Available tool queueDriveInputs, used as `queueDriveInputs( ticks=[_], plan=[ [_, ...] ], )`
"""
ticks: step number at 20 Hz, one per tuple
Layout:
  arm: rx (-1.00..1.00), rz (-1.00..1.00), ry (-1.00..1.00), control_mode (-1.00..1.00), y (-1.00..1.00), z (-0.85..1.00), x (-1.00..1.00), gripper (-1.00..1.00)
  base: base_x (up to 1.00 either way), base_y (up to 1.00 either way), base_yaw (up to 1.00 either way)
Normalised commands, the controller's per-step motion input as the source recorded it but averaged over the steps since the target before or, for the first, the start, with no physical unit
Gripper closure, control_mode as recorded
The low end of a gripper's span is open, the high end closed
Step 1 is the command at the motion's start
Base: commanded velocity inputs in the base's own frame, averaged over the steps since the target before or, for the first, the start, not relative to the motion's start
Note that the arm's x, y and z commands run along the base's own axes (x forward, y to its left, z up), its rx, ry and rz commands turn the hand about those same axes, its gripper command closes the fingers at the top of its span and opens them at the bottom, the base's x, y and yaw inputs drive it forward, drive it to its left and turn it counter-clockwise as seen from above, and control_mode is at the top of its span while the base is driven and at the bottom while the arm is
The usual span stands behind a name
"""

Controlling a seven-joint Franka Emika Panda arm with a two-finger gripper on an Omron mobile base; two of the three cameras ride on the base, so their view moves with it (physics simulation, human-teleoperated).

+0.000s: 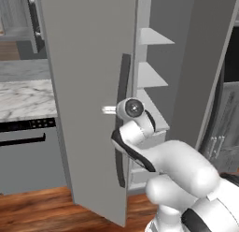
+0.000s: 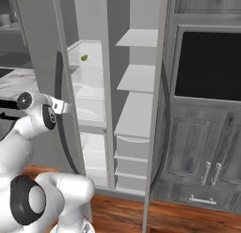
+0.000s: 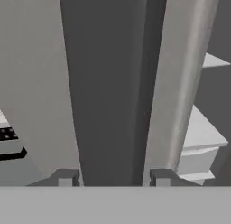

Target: There is a bowl on the dining counter. Grab a lemon wedge from the fridge and place it in the bowl. Then get the liquor bottle and glass cup from the cabinet and place them next to the bowl.

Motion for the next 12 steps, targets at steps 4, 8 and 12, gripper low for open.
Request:
queueDriveInputs(
  ticks=[4, 8, 12],
  plan=[
    [0.09, 0.00, 0.00, -1.00, 0.48, -0.01, -0.91, -1.00, 0.00, 0.00, 0.00],
    [0.25, 0.00, 0.00, -1.00, 0.00, 0.23, -0.72, -1.00, 0.00, 0.00, 0.00],
    [0.35, 0.00, 0.00, -1.00, -0.34, 0.42, -0.78, -1.00, 0.00, 0.00, 0.00]
  ],
)
